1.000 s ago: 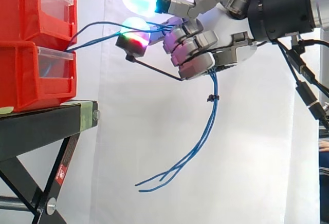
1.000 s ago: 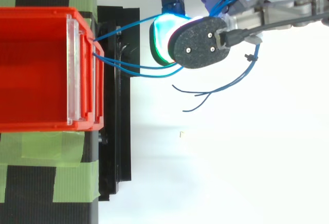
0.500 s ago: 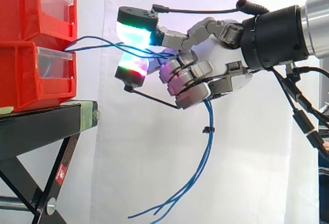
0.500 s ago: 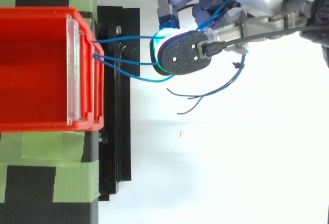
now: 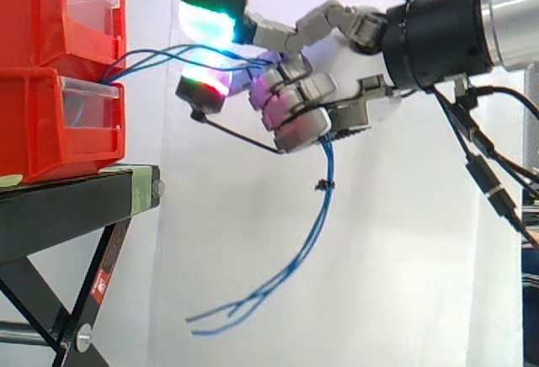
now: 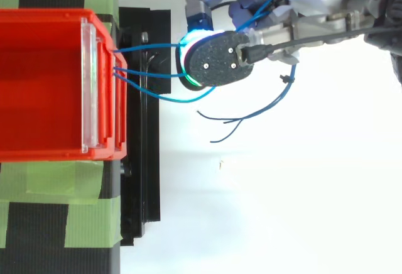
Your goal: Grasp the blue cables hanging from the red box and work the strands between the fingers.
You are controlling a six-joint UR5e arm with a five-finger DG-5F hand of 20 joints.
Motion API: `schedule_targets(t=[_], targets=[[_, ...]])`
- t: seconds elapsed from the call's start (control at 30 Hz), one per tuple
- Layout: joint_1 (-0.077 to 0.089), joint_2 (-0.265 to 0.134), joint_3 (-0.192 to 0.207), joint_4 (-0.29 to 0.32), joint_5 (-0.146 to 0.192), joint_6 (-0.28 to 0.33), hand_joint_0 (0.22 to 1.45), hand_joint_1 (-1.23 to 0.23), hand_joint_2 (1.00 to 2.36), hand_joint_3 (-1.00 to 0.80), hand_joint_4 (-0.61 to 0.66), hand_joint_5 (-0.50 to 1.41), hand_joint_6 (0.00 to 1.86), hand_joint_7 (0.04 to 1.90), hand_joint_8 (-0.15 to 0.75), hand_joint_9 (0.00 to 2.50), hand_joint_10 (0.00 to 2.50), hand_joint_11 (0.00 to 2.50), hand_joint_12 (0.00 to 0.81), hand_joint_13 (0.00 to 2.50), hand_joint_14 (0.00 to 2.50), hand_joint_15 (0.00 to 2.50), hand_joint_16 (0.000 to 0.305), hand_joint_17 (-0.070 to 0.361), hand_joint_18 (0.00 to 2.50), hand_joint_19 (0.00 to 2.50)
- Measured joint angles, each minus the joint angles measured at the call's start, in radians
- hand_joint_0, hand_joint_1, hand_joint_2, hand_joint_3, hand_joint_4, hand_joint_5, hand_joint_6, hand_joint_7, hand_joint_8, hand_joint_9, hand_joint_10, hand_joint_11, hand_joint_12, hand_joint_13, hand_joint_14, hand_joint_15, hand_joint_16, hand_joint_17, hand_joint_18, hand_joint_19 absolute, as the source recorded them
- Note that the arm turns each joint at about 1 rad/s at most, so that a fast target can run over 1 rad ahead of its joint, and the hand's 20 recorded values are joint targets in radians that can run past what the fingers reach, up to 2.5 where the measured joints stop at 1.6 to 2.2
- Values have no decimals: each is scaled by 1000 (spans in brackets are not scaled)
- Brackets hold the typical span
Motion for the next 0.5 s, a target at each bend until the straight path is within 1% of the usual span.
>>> schedule_targets(t=[0.07,0.2,0.3,0.5], targets=[[-2,0,23,-28,-3,-10,757,-636,1002,-945,214,295,535,1346,350,908,2500,1993,431,1023,2500,1295,63,142,1391,1652],[-4,0,57,-81,-6,-28,759,-637,1002,-941,218,290,547,1346,350,908,2500,1993,431,1023,2500,1295,63,142,1391,1652],[-4,0,67,-99,-6,-33,759,-637,1002,-938,216,283,566,1339,350,908,2500,1993,431,1023,2500,1295,63,142,1391,1652],[-5,0,76,-107,-8,-35,756,-639,1003,-938,213,262,602,1321,350,908,2500,1993,431,1023,2500,1295,63,142,1391,1652]])
